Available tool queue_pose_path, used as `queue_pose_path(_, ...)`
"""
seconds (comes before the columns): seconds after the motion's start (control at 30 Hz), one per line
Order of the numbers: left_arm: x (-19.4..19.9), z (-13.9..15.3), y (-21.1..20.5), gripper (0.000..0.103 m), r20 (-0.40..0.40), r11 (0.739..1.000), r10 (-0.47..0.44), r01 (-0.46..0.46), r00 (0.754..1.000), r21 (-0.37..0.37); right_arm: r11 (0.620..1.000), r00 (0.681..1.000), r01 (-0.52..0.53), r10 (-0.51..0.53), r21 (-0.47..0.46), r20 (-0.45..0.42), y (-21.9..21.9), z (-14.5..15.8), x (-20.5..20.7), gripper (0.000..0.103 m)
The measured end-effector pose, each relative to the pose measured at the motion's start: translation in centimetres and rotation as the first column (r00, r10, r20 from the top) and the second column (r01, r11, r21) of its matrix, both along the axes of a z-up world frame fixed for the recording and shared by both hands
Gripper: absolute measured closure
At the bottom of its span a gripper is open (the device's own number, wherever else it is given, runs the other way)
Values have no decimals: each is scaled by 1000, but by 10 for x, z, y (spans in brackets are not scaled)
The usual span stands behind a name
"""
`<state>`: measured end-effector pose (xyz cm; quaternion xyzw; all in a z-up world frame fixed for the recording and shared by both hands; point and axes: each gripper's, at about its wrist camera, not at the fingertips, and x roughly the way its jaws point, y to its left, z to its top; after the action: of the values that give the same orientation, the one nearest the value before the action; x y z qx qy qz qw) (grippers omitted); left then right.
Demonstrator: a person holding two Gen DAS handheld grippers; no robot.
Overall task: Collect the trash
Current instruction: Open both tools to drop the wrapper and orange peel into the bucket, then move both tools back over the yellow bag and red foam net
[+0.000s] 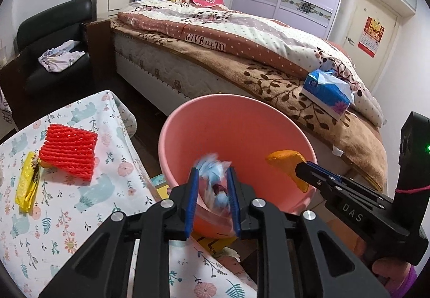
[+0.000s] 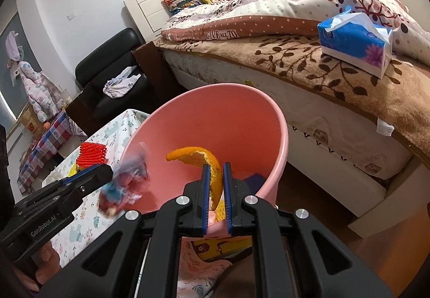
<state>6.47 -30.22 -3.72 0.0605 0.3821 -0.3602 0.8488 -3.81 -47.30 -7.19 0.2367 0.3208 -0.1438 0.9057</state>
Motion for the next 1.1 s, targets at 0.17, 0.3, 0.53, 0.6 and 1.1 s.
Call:
queue_pose_path(0.17, 0, 0, 1, 58, 0, 1000, 6, -6, 1000, -9, 1000, 1000, 1, -1, 3, -1, -1, -1, 1, 93)
queue_pose_path(0.3, 0, -1, 3, 54, 1, 1000, 8, -8, 1000, -6, 1000, 1000, 6, -6, 9, 0, -3, -1, 2, 93)
queue_pose_path(0.53, 1, -2, 10, 53, -12, 1000, 19, -19, 1000, -9, 999, 999, 37, -37, 34, 10, -8, 0, -1, 71)
queue_pose_path(0.6, 0, -2, 13, 53, -12, 1000, 25, -25, 1000, -11, 999, 999, 35, -36, 28, 12, -6, 2, -1, 71)
queue_pose_path(1.1, 9, 1, 65, 53, -6, 987, 160, -160, 987, -10, 999, 998, -43, 45, -29, 52, 31, 21, -1, 71)
